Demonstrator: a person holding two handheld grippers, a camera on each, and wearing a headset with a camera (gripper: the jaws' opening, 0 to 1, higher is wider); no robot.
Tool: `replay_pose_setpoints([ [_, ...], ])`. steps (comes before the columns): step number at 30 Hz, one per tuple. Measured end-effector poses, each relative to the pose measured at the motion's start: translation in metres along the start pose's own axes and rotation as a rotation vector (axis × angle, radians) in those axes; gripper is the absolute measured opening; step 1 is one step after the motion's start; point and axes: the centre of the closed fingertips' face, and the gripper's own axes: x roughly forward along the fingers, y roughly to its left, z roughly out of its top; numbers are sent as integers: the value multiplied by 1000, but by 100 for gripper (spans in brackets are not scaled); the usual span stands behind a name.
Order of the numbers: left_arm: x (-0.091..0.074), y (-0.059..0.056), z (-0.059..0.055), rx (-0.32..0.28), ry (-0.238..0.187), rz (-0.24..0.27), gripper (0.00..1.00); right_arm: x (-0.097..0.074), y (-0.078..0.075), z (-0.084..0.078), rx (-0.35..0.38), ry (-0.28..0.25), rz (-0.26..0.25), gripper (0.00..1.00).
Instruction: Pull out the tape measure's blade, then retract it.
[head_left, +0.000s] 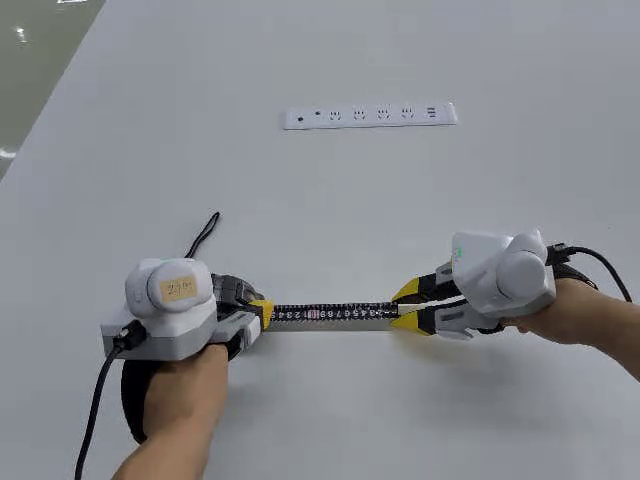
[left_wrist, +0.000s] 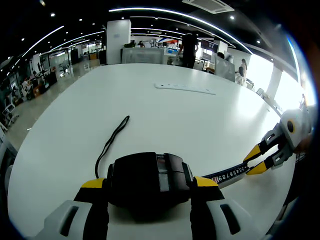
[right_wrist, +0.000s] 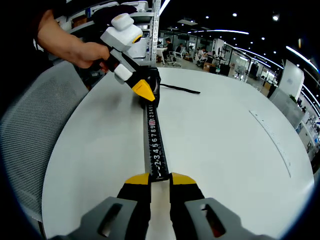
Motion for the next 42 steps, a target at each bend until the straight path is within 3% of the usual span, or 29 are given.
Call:
replay_pose_setpoints([
  [42, -1, 0, -1, -11, 7, -18, 63, 51, 8, 48, 8, -52, 27, 12],
])
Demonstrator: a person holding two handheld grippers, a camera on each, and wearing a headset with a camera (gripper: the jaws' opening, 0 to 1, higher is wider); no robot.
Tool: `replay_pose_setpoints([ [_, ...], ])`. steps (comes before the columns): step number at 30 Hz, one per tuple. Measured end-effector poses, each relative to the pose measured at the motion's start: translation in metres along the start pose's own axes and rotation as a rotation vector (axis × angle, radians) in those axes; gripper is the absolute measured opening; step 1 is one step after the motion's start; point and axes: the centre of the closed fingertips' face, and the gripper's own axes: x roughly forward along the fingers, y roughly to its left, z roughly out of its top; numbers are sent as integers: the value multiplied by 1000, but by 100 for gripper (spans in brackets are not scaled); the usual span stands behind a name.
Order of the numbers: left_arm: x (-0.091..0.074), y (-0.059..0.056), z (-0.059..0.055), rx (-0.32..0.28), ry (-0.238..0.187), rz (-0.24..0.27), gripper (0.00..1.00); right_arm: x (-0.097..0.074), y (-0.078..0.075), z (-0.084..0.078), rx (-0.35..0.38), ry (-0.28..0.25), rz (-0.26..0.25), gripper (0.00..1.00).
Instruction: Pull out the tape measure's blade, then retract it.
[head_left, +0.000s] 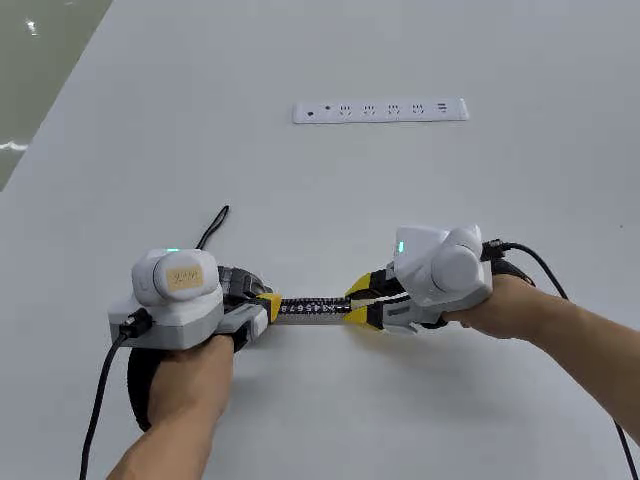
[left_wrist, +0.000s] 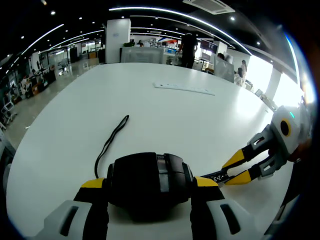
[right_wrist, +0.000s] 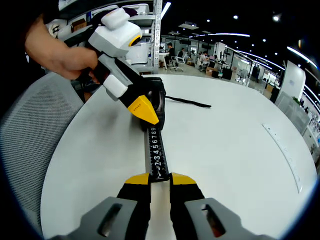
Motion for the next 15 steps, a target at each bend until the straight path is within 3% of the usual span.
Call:
replay_pose_setpoints([
  [15, -1, -1, 0, -6, 6, -15, 63, 26, 6, 23, -6, -23, -2, 12],
])
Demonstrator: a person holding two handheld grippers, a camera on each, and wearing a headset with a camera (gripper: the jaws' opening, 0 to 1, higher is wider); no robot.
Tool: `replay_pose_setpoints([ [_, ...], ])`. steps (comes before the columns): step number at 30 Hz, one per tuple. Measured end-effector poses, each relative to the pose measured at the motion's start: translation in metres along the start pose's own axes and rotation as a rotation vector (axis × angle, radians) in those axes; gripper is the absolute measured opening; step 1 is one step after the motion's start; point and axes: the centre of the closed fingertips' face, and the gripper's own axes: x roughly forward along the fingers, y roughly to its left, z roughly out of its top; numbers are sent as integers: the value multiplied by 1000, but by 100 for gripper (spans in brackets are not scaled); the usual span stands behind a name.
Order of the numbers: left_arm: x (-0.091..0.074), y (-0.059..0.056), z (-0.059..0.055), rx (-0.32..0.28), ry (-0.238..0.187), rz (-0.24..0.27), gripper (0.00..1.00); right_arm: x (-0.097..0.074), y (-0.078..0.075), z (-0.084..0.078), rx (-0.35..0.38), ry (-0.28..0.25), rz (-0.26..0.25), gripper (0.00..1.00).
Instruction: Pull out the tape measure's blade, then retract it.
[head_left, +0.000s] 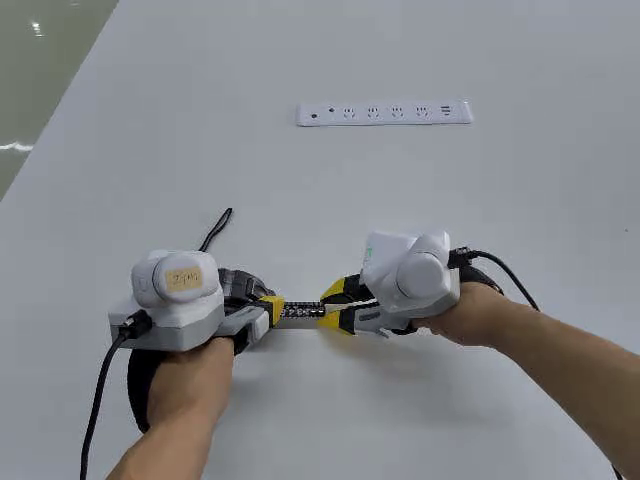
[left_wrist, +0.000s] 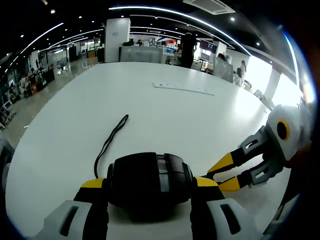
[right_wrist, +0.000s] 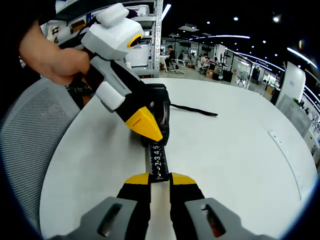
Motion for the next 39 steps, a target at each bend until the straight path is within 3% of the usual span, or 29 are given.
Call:
replay_pose_setpoints([
  [7, 1, 1, 0, 1, 4, -4, 63, 13, 3, 10, -5, -11, -3, 12],
  [14, 1, 1, 0, 1, 3, -4, 64, 15, 3, 11, -4, -10, -3, 12],
  [15, 1, 1, 0, -1, 5, -6, 64, 23, 4, 16, -7, -16, -3, 12],
  [18, 1, 1, -1, 1, 6, -7, 64, 26, 4, 18, -13, -18, -1, 12],
  [39, 1, 0, -1, 4, 5, -6, 64, 32, 6, 23, -26, -23, 3, 13],
])
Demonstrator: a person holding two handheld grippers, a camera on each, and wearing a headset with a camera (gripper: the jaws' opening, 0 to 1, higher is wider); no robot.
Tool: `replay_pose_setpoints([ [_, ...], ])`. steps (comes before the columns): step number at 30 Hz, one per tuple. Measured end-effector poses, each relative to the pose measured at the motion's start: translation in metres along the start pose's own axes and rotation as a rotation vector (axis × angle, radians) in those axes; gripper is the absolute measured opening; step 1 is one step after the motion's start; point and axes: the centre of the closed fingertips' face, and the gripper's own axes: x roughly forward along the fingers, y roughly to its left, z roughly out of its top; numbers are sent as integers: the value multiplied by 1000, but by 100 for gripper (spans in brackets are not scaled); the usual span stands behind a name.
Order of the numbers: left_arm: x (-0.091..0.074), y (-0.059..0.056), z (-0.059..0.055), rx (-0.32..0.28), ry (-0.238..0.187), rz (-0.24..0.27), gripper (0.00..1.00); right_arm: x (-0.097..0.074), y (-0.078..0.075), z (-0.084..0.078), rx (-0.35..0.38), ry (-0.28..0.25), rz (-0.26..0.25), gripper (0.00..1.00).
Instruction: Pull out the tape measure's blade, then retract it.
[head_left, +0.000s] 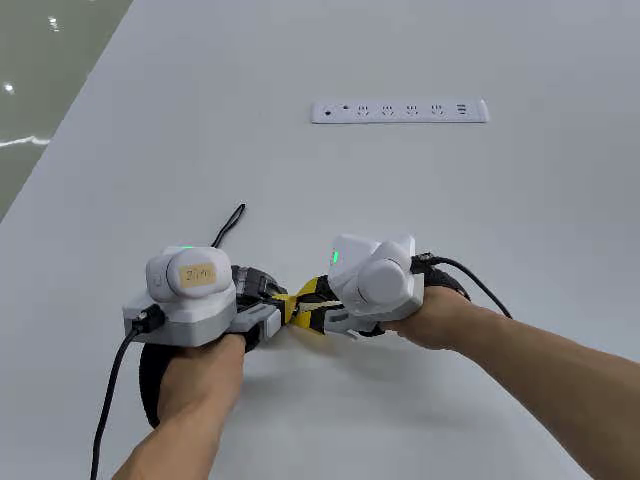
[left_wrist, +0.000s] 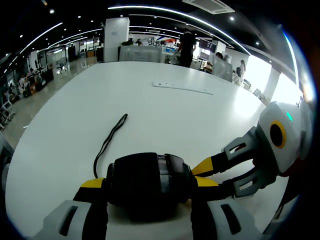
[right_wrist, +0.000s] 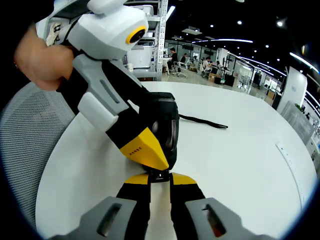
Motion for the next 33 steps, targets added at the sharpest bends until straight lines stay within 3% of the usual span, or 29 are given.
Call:
replay_pose_setpoints([
  [33, -3, -2, -3, 23, 38, -43, 66, -5, -2, 2, -45, 5, -27, 20],
])
